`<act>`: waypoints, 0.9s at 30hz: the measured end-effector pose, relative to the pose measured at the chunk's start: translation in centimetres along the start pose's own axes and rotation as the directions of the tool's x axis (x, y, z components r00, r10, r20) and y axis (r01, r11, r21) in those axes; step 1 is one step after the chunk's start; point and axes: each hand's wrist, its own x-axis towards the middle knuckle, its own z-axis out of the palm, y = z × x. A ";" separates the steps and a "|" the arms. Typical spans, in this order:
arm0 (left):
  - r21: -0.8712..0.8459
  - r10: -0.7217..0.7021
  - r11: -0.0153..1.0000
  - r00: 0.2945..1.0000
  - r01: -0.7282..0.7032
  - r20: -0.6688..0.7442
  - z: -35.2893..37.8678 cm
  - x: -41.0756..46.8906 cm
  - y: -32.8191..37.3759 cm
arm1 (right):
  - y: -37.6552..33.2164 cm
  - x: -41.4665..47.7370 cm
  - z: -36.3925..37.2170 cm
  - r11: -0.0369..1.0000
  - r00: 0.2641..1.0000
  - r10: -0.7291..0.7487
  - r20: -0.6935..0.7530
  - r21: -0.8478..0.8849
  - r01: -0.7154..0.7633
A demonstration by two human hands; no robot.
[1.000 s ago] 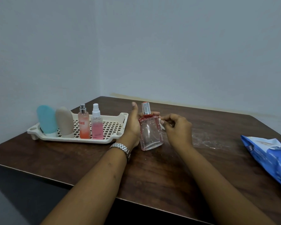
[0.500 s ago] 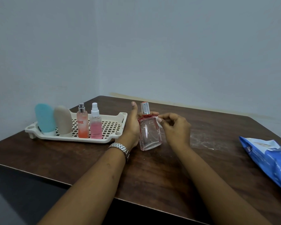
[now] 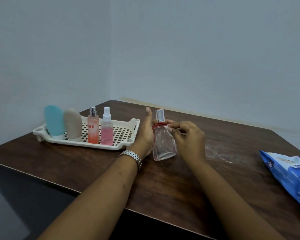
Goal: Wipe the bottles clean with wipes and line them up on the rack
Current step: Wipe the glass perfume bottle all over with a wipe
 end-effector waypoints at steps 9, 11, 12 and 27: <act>-0.016 -0.001 1.000 1.000 0.001 0.014 0.1 0.0 0.0 | -0.1 -0.1 -0.2 0.997 0.997 -0.072 0.013 0.009 0.072; -0.020 -0.004 1.000 1.000 0.004 0.013 0.0 0.2 0.0 | 0.1 -0.1 -0.1 0.996 0.996 -0.088 0.030 0.002 0.088; -0.021 -0.006 1.000 1.000 0.006 0.015 0.0 0.2 0.0 | 0.4 0.1 -0.2 0.997 0.997 -0.073 0.023 -0.006 0.073; 0.007 0.016 1.000 1.000 -0.017 0.018 0.7 -0.5 0.2 | 0.5 0.4 -0.3 0.983 0.985 -0.174 0.013 -0.053 0.174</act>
